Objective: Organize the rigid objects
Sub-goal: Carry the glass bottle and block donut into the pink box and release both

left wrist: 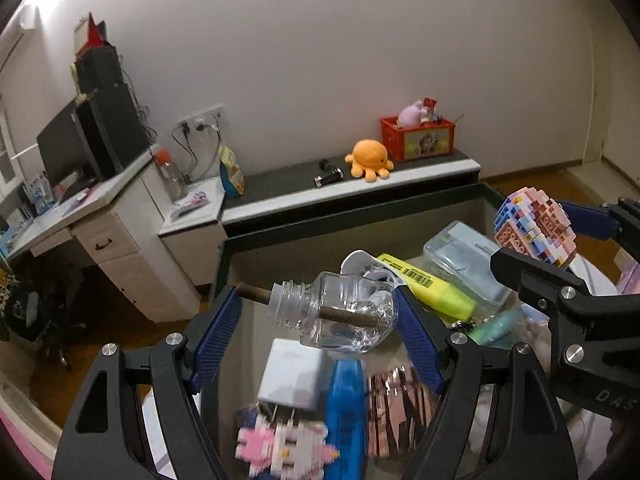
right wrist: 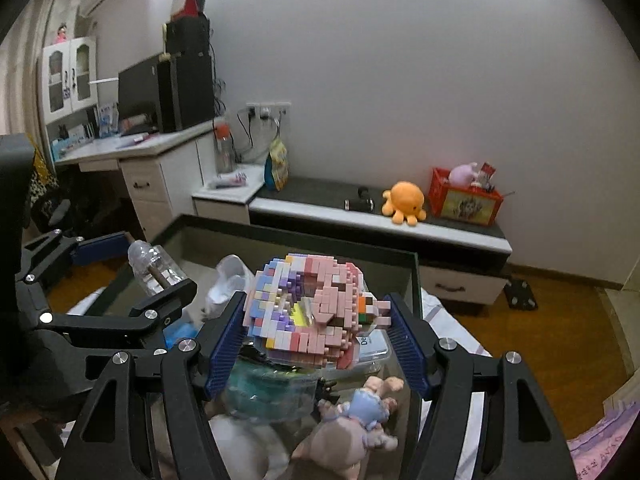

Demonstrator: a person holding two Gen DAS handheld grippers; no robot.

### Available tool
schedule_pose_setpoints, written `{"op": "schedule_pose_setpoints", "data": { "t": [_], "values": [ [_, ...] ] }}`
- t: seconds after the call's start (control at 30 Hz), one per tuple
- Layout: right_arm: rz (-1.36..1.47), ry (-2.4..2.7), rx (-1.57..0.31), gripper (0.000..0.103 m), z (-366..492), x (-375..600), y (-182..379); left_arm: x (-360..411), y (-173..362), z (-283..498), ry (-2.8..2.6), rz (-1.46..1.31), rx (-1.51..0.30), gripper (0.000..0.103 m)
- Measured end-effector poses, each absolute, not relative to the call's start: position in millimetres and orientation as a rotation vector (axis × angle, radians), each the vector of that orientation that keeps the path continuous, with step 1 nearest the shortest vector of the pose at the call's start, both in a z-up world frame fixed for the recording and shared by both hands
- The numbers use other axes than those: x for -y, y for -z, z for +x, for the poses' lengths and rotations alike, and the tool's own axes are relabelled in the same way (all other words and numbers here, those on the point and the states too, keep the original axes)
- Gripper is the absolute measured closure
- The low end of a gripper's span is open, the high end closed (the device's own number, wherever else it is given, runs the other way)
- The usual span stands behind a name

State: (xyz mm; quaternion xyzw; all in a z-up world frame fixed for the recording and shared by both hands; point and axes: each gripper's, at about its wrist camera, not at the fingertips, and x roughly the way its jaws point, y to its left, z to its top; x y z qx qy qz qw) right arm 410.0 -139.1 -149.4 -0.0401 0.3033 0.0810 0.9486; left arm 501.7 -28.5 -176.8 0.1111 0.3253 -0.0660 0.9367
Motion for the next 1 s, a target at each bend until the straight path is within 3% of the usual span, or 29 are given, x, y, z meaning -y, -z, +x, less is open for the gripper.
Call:
{"op": "schedule_pose_setpoints", "data": {
  "t": [0.5, 0.93, 1.0],
  "values": [
    [-0.086, -0.198, -0.713, 0.033, 441, 140, 167, 23, 188, 515, 0.077, 0.220, -0.730, 0.024],
    [-0.054, -0.209, -0.690, 0.032, 437, 145, 162, 15, 184, 510, 0.060, 0.186, -0.690, 0.008],
    [-0.045, -0.213, -0.684, 0.022, 435, 146, 161, 12, 183, 509, 0.059, 0.175, -0.686, 0.005]
  ]
}}
